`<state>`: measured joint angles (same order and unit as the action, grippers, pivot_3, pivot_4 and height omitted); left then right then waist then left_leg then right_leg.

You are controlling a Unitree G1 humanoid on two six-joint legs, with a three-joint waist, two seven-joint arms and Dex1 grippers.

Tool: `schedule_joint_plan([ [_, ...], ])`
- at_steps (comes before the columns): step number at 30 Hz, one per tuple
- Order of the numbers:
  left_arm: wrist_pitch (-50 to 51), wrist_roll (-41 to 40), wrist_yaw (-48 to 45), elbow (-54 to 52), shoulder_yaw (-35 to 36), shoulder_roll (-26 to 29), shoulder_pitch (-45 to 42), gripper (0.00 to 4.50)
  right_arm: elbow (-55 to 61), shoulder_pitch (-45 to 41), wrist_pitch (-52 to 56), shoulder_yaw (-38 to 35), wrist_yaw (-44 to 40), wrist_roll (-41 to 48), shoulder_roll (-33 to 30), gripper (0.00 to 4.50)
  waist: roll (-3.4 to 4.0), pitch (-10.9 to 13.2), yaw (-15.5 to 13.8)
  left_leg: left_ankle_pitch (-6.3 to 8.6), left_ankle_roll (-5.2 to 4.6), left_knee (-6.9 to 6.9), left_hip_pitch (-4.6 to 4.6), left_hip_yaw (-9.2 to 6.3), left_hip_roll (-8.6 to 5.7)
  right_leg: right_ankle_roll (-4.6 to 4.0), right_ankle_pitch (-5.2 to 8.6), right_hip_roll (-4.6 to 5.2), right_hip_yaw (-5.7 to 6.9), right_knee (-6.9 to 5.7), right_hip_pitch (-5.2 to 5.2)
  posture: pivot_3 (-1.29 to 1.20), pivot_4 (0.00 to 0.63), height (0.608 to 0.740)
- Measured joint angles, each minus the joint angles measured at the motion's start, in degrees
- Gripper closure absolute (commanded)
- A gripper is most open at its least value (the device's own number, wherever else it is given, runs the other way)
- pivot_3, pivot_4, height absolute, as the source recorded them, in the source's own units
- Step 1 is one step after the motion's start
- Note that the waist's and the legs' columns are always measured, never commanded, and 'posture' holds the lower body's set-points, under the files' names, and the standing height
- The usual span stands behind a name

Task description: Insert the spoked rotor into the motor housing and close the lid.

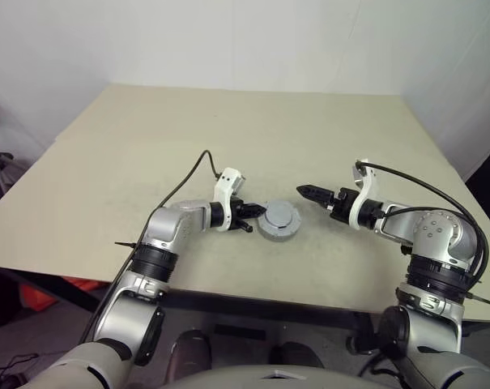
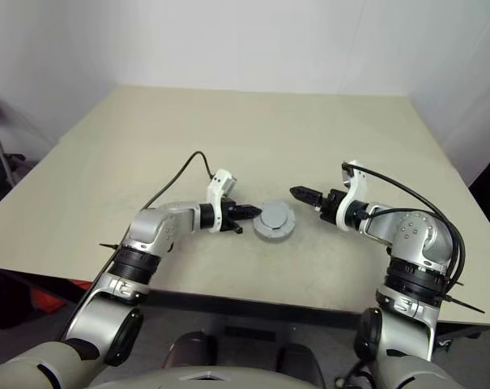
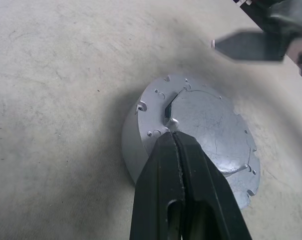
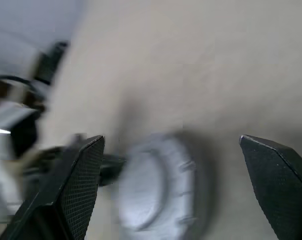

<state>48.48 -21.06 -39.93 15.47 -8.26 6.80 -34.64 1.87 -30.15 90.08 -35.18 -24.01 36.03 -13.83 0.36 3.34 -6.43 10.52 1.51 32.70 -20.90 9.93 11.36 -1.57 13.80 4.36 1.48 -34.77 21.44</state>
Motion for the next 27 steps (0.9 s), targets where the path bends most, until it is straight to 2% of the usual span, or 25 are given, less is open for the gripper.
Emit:
schedule_joint_plan([
  [5,-0.4,-0.1,-0.1,0.5,0.0,-0.1,-0.1,4.50,0.0,4.3,2.1,-0.1,5.0,2.2,2.6,0.06,0.16,0.0,-0.9,-0.01,0.03,-0.01,-0.02,-0.01,0.00,0.01,-0.01,0.01,0.00,0.00,0.05,0.00,0.000,0.740],
  [12,-0.5,0.0,-0.1,1.0,-0.1,-0.1,-0.3,4.50,0.1,4.7,2.1,1.7,6.4,3.5,0.7,0.06,0.28,-0.1,-1.1,-0.10,0.19,-0.21,0.30,-0.02,-0.01,0.07,0.02,0.02,-0.01,0.02,-0.18,0.00,0.000,0.740],
  [17,-1.0,0.0,-0.1,1.4,0.0,0.1,-0.3,4.50,-0.3,6.4,2.1,2.1,6.7,8.1,-0.3,0.06,0.31,-0.1,-1.3,-0.10,0.19,-0.28,0.33,-0.03,-0.03,0.10,0.04,0.02,-0.01,0.03,-0.17,0.00,0.000,0.740],
  [21,-1.2,0.1,0.1,1.6,0.0,0.2,-0.4,4.50,-2.0,6.1,2.1,1.0,9.2,11.9,2.4,0.06,0.35,-0.2,-1.2,-0.12,0.23,-0.31,0.35,-0.03,-0.02,0.09,0.04,0.02,-0.01,0.02,-0.15,0.00,0.000,0.740],
  [27,-1.3,0.6,0.2,1.9,0.1,0.8,-0.5,4.50,-4.4,2.6,2.1,-1.5,13.1,11.4,7.3,0.06,0.36,-0.2,-1.0,-0.16,0.28,-0.37,0.29,-0.03,-0.02,0.09,0.04,0.02,-0.01,0.01,-0.05,0.00,0.000,0.740],
])
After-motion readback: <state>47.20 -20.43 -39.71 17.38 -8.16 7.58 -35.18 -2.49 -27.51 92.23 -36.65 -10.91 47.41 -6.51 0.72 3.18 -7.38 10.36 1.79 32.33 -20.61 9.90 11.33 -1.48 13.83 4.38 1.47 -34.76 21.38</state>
